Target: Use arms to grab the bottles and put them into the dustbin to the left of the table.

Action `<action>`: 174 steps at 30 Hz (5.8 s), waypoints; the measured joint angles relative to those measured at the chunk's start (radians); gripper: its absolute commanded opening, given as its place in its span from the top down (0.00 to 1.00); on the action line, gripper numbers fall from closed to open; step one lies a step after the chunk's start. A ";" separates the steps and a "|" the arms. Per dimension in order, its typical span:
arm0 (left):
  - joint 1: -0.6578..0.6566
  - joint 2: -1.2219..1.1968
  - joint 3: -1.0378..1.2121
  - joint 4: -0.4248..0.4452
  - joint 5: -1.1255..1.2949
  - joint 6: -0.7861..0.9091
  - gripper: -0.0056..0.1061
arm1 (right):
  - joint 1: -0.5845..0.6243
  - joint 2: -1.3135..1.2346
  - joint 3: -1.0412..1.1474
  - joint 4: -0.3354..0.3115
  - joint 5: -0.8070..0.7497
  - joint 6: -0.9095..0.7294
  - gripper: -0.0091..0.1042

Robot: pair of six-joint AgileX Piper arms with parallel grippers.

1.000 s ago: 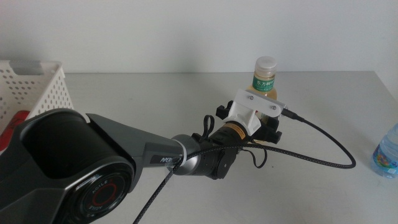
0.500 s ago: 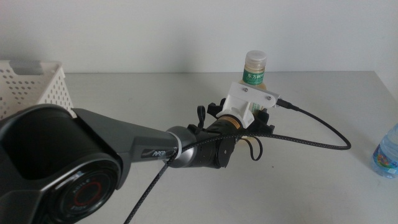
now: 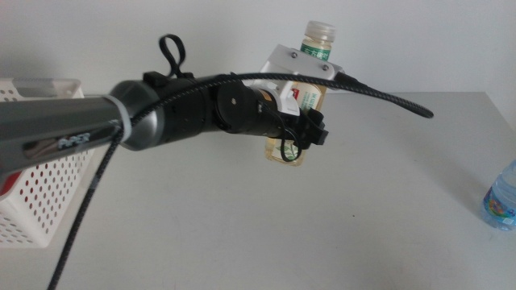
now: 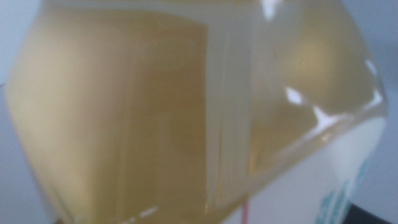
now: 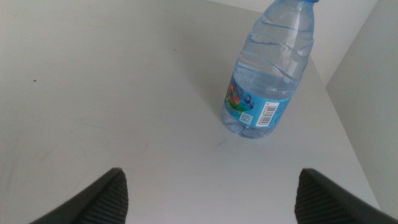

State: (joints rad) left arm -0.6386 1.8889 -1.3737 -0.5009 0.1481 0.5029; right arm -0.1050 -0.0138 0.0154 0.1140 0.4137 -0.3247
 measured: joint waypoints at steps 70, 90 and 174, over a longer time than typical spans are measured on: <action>0.908 0.074 -0.234 0.509 1.088 -0.269 0.58 | 0.000 0.000 0.000 0.000 -0.001 0.000 0.17; 0.852 -0.090 -0.271 0.526 1.080 -0.260 0.15 | 0.000 0.000 0.000 0.000 -0.001 0.000 0.17; 0.068 -0.992 0.253 0.522 0.765 -0.292 0.16 | 0.000 0.495 -0.289 -0.031 -0.039 -0.034 0.17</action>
State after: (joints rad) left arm -0.5702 0.8974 -1.1207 0.0214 0.9130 0.2105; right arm -0.1050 0.4811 -0.2736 0.0831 0.3745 -0.3585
